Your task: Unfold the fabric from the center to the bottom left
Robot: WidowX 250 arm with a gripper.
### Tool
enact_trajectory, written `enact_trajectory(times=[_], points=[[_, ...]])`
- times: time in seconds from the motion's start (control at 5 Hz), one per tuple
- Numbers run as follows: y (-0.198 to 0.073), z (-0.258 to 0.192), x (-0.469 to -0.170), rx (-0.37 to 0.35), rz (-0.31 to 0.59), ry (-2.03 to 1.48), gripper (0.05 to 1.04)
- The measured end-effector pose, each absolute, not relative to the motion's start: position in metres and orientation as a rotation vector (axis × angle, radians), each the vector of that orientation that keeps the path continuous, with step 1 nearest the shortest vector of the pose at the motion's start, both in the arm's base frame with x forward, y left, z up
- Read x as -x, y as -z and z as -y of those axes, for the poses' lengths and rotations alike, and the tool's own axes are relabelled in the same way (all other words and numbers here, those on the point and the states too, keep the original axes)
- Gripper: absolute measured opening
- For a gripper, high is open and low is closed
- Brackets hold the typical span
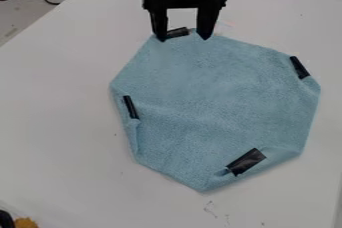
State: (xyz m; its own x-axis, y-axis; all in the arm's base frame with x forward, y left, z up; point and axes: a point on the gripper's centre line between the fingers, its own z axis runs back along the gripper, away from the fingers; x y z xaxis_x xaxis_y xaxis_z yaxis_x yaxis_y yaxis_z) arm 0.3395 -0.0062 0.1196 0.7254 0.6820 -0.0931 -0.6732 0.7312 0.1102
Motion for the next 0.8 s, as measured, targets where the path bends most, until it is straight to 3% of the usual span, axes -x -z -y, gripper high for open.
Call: enact_trajectory(times=[0.2,0.4,0.6,0.8], points=[[-0.116,0.015,-0.345,-0.082,-0.135,-0.719,1.005],[-0.115,0.027,-0.342,-0.010,-0.181,-0.532,1.005],[-0.111,0.036,-0.333,-0.009,-0.276,-0.310,1.005],[-0.104,0.055,-0.321,-0.044,-0.309,-0.178,1.005]])
